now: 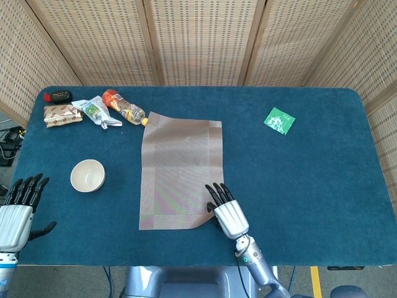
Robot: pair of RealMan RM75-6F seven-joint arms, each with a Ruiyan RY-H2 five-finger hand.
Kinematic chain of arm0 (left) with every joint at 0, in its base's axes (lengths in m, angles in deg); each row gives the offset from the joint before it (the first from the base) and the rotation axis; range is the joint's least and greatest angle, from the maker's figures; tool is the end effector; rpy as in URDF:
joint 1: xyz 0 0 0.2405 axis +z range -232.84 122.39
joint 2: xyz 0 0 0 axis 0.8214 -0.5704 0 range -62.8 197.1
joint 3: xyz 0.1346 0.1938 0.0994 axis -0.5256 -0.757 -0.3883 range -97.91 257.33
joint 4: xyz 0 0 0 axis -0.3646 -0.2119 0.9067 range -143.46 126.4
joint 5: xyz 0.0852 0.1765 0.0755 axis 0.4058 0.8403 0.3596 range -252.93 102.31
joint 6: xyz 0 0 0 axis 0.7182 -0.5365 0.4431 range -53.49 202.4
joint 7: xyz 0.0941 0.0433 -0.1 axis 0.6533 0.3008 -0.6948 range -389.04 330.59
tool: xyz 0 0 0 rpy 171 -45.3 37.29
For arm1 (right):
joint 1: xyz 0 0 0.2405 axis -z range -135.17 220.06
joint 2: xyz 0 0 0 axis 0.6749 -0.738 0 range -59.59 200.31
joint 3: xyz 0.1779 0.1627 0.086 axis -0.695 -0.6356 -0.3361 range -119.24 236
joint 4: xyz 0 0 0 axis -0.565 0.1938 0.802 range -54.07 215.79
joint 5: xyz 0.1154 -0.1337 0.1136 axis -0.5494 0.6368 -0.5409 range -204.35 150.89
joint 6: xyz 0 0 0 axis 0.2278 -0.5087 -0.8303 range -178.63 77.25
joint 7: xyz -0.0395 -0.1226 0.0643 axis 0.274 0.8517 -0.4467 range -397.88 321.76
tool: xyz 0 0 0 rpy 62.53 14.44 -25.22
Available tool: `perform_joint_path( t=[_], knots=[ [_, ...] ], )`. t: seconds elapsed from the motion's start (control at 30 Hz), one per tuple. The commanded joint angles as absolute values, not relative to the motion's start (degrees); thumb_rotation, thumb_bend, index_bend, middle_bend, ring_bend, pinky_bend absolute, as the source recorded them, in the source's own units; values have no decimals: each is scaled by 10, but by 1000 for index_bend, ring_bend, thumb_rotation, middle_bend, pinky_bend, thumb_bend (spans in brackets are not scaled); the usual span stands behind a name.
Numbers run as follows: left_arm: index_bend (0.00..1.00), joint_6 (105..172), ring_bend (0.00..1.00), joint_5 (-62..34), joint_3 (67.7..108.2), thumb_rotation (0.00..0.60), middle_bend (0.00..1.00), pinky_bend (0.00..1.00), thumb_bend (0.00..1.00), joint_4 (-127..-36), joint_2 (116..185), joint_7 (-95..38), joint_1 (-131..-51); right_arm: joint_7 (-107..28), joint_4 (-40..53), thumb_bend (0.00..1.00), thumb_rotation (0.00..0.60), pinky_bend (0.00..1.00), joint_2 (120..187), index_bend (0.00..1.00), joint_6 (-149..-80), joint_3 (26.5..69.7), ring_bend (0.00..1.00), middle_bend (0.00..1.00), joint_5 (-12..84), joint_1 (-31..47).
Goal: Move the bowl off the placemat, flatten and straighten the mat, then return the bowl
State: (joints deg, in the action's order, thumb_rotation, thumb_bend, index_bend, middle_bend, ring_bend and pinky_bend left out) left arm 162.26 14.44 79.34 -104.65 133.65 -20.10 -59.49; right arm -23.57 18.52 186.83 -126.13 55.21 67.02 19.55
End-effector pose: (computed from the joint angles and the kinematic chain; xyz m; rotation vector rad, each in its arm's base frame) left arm -0.2887 0.1644 0.1363 -1.4595 -0.8470 -0.8904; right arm -0.1520 -0.2282 -0.1128 1.7768 -0.8146 1.2080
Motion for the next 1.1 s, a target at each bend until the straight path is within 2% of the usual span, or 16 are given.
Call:
perform_joint_path(
  t=[0.03,0.3,0.5,0.7,0.83,1.1],
  knots=[
    [0,1621,0,144,793,600,0,0,54,-1046,1337,-201,-595,-243,192,541,600,171,1872,620,-1267,553,0,201,673,195],
    [0,1619,0,145,794,600,0,0,54,-1045,1339,-203,-595,-260,198,649,600,193,1871,683,-1284,563,25,224,684,196],
    [6,1621,0,147,795,600,0,0,54,-1045,1340,-202,-594,-260,186,668,600,195,1861,684,-1304,577,28,222,695,205],
    [6,1622,0,149,795,600,0,0,55,-1046,1341,-199,-593,-267,163,665,600,196,1821,685,-1346,608,28,215,709,237],
    [6,1619,0,154,792,600,0,0,55,-1047,1342,-192,-594,-301,131,665,600,196,1771,703,-1377,628,29,215,706,268],
    [6,1624,0,164,789,600,0,0,54,-1049,1347,-181,-591,-317,131,664,600,196,1696,718,-1421,628,43,231,701,298]
  ],
)
